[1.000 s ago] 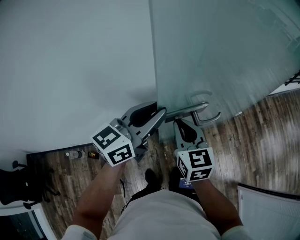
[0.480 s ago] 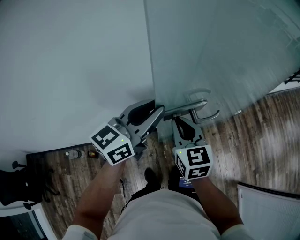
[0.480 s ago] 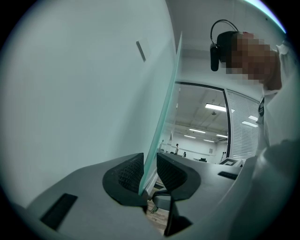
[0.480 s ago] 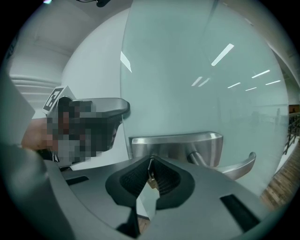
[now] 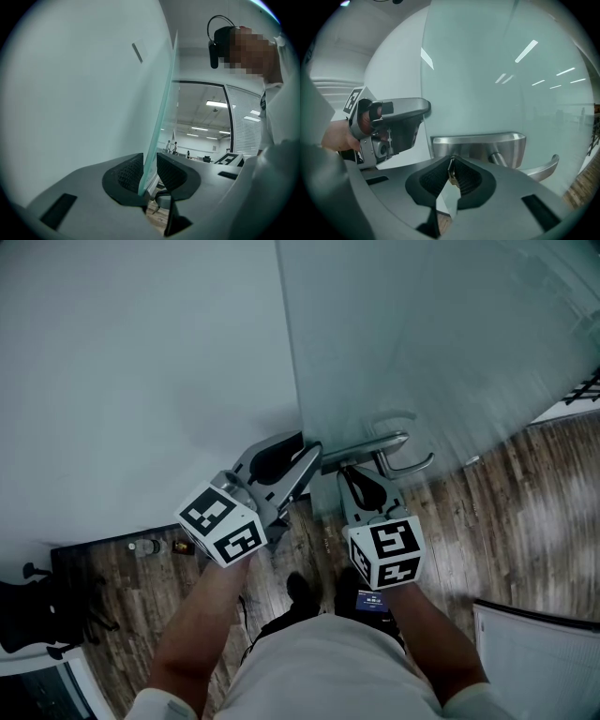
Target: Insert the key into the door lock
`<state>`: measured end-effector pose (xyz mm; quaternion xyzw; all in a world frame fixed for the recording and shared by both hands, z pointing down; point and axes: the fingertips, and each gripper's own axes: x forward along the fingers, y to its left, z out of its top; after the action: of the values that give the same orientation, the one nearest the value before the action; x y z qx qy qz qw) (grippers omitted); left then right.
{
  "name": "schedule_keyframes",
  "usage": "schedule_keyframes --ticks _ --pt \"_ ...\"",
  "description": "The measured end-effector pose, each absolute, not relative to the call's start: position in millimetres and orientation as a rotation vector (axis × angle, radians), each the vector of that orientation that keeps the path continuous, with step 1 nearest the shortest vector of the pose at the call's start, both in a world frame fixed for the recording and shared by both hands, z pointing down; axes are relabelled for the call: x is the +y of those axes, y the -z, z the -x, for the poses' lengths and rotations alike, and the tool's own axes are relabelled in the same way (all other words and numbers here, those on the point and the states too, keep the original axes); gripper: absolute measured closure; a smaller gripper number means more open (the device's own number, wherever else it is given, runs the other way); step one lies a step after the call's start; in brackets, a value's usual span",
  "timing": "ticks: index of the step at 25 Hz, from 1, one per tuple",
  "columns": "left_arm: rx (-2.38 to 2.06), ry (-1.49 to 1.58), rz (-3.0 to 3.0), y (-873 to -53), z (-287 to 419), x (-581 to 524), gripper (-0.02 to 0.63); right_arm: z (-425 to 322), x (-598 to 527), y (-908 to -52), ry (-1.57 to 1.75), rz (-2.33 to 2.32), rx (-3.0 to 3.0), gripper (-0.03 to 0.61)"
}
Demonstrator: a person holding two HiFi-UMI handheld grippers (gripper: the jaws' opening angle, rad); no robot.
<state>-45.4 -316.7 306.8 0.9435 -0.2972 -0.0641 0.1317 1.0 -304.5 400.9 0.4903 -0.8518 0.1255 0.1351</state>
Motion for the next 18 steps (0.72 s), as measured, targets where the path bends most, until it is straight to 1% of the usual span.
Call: schedule_keyframes --ticks 8,12,18 --pt "-0.911 0.191 -2.745 -301.9 48.0 -317.3 0.517 -1.0 -305.4 -395.6 -0.385 -1.357 -2.493 0.551" --pt "-0.92 0.196 -2.738 -303.9 49.2 -316.2 0.517 -4.1 -306.8 -392.7 -0.393 -1.354 -2.507 0.523" --pt "-0.928 0.195 -2.726 -306.4 49.6 -317.1 0.517 -7.6 -309.3 -380.9 -0.382 -1.369 -2.541 0.512"
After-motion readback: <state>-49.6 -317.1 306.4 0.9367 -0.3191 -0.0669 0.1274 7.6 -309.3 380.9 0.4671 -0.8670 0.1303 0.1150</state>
